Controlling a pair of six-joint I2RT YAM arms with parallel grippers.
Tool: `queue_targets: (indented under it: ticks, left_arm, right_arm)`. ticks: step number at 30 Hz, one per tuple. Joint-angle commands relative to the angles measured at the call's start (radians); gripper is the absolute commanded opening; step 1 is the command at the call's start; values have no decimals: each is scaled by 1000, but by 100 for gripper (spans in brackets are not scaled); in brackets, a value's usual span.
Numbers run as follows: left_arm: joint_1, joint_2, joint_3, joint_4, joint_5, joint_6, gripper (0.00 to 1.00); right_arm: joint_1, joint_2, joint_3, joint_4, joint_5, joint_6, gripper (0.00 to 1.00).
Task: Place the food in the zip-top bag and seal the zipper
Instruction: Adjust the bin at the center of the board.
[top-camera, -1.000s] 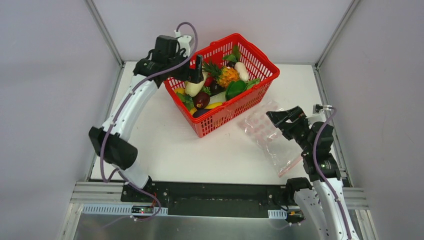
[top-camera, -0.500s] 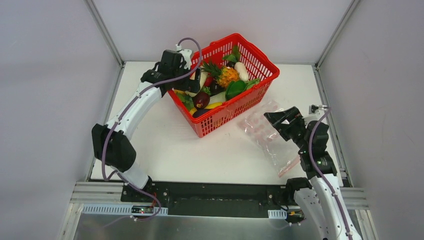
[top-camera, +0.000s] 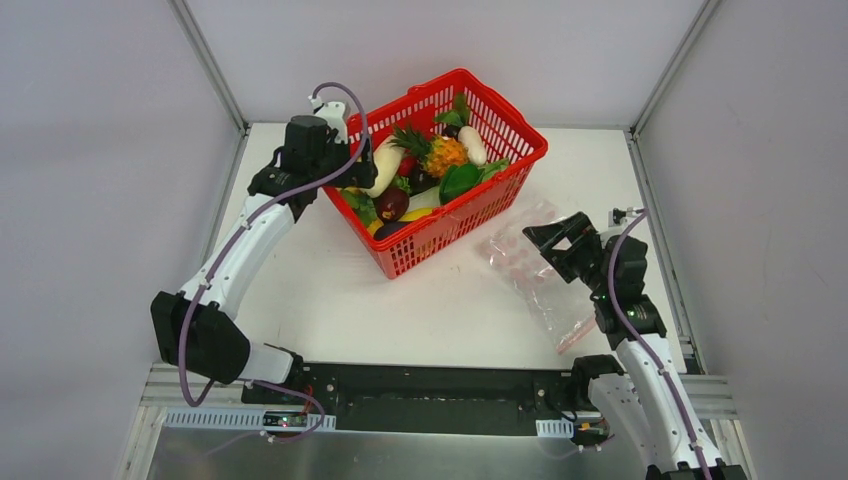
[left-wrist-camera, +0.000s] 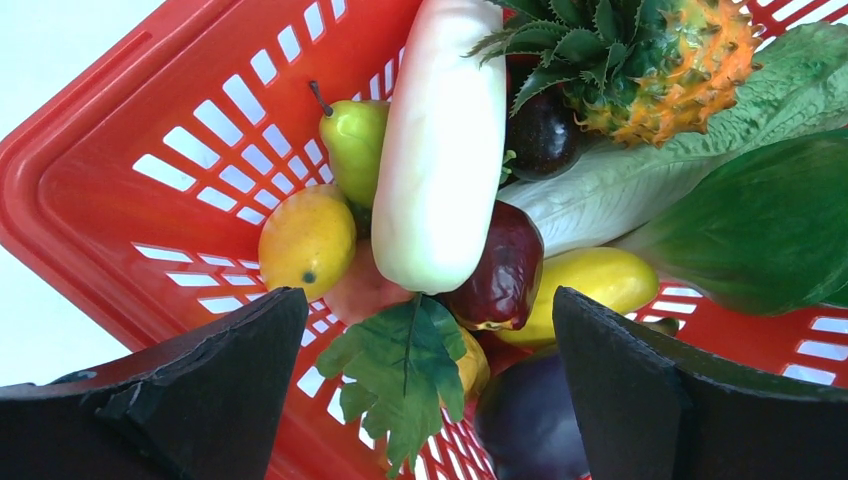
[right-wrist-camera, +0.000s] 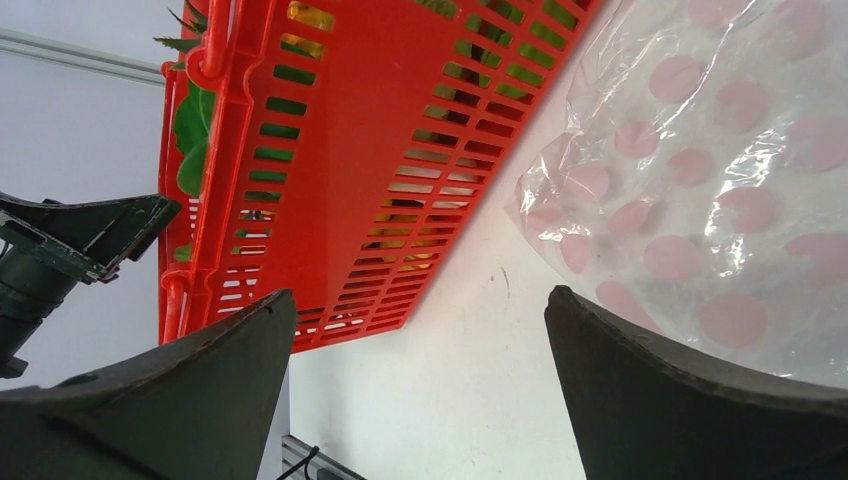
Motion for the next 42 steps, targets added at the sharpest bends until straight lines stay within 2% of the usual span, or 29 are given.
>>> queue_targets:
  ticks: [1, 3, 8, 12, 18, 26, 34, 37, 42]
  left_arm:
    - [27, 84, 10, -215, 11, -21, 100]
    - [3, 119, 82, -219, 65, 1, 100]
    - [-85, 264, 328, -302, 39, 52, 100]
    - [-85, 321, 358, -354, -69, -3, 100]
    - [-81, 235, 132, -279, -175, -41, 100]
    - [7, -32, -171, -164, -195, -139, 100]
    - [38, -291, -382, -165, -235, -201, 100]
    - [40, -397, -435, -162, -220, -217, 100]
    - [38, -488, -395, -189, -113, -187, 100]
  right_arm:
    - [2, 7, 0, 55, -29, 12, 98]
    - [2, 4, -9, 67, -29, 24, 98]
    - [2, 2, -4, 63, -30, 28, 98]
    - [2, -13, -6, 57, -23, 25, 98]
    - [2, 1, -7, 64, -17, 18, 98]
    - [2, 31, -11, 77, -33, 21, 98]
    - [2, 109, 9, 62, -83, -8, 98]
    - [2, 117, 48, -57, 80, -68, 98]
    - [2, 58, 78, -201, 462, -168, 98]
